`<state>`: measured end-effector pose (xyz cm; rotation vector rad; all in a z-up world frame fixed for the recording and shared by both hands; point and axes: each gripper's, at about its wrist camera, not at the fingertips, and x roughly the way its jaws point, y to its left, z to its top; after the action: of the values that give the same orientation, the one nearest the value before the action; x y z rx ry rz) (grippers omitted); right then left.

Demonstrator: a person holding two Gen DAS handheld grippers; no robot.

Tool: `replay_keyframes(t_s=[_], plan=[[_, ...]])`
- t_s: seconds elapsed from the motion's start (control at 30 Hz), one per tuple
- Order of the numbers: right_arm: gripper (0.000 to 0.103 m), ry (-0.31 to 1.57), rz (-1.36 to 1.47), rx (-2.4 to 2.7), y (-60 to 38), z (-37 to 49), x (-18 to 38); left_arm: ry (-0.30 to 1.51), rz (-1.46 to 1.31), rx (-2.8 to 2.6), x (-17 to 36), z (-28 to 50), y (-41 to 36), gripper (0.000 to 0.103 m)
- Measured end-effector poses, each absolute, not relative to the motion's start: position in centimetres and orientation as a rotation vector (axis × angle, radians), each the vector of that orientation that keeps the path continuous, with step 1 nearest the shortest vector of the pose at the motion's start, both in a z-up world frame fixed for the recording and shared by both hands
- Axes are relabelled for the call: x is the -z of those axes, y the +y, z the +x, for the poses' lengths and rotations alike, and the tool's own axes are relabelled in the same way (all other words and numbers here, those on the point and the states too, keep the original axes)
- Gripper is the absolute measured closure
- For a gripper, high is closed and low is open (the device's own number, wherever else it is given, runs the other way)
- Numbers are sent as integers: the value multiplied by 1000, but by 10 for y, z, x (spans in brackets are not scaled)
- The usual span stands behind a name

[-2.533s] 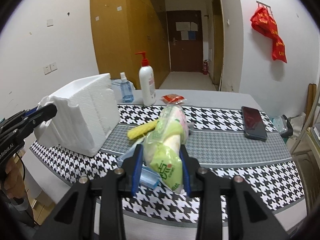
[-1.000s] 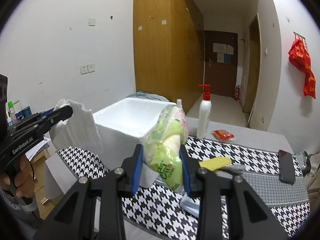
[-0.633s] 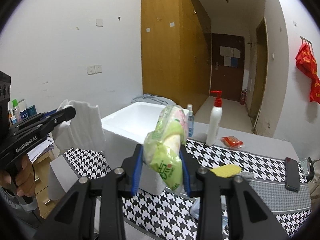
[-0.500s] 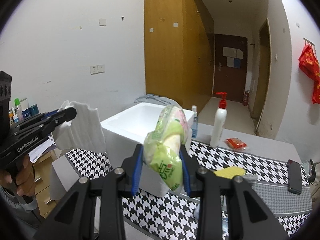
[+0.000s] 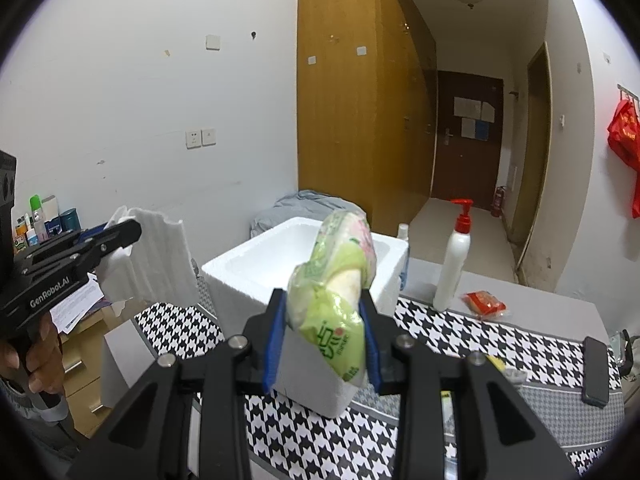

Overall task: Organize soft objects
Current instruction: 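Lower the green packet into the foam box and open the right gripper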

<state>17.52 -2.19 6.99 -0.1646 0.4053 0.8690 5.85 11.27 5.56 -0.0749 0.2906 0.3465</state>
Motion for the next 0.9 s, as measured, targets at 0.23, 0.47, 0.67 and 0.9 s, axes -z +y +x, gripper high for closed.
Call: replay_keyframes(t_s=[0.23, 0.47, 0.67, 0.9], plan=[[64, 432, -170, -882, 1, 190, -67, 296, -76, -373, -52, 59, 129, 88], [64, 455, -184, -893, 23, 203, -63, 304, -73, -376, -49, 64, 139, 88], [64, 472, -192, -892, 34, 211, -60, 302, -84, -379, -48, 67, 145, 88], [64, 494, -193, -885, 42, 220, -54, 313, -96, -377, -42, 72, 152, 88]])
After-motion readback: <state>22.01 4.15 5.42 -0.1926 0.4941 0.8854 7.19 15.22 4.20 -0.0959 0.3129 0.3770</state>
